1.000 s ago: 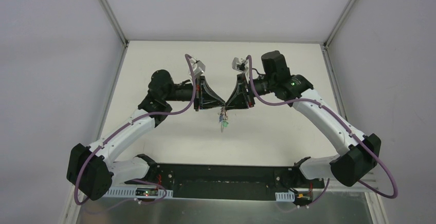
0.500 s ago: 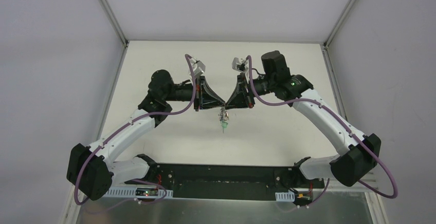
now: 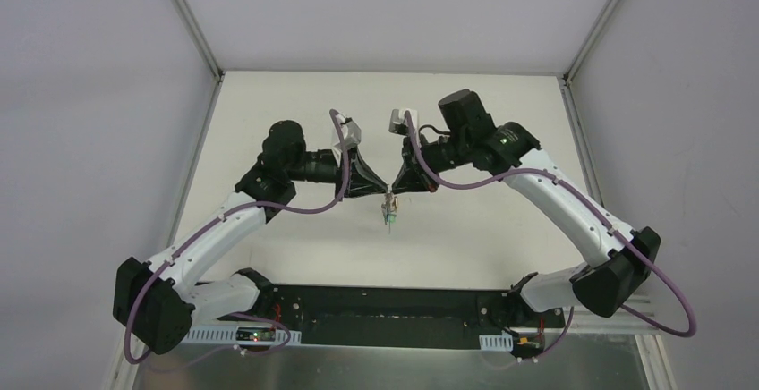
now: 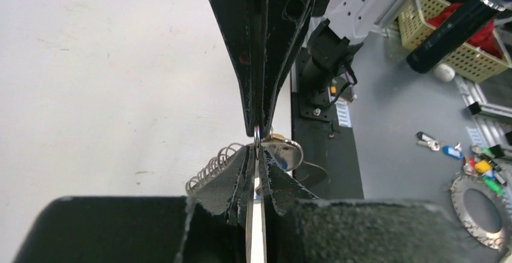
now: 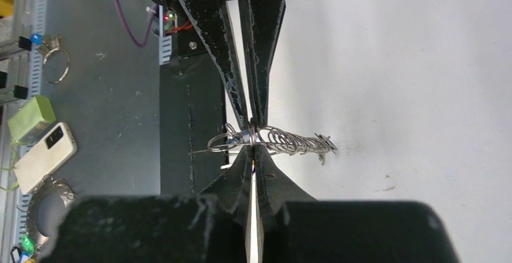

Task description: Put the keys on the keyring

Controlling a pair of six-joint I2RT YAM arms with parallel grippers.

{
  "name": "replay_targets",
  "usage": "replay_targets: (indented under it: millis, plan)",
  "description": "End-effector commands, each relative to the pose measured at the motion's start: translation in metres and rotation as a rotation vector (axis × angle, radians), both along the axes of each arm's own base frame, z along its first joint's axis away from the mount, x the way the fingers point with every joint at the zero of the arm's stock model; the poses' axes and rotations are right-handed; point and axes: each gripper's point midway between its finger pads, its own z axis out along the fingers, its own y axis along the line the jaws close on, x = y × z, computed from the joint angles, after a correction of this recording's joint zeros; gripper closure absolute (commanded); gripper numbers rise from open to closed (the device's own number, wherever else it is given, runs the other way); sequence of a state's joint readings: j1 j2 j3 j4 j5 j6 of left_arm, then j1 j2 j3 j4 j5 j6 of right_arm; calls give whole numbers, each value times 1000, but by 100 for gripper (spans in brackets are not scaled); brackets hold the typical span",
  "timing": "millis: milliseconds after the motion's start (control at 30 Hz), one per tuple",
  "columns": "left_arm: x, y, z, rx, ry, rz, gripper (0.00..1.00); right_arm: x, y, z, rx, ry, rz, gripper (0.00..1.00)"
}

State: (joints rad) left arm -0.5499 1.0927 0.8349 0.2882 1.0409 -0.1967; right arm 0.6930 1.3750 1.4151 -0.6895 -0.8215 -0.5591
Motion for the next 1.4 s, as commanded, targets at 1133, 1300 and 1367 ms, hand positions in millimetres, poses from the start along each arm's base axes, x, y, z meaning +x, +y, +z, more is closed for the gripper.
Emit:
replay_targets:
  millis: [1133, 1300, 1367]
  plan:
    - [9, -3, -5, 50, -171, -5, 61, 2, 11, -6, -71, -38, 17, 100]
    - [9, -4, -8, 58, -164, -9, 62, 2, 12, -6, -69, -39, 16, 100]
    - [9, -4, -10, 62, -160, -10, 63, 2, 12, -5, -67, -38, 16, 100]
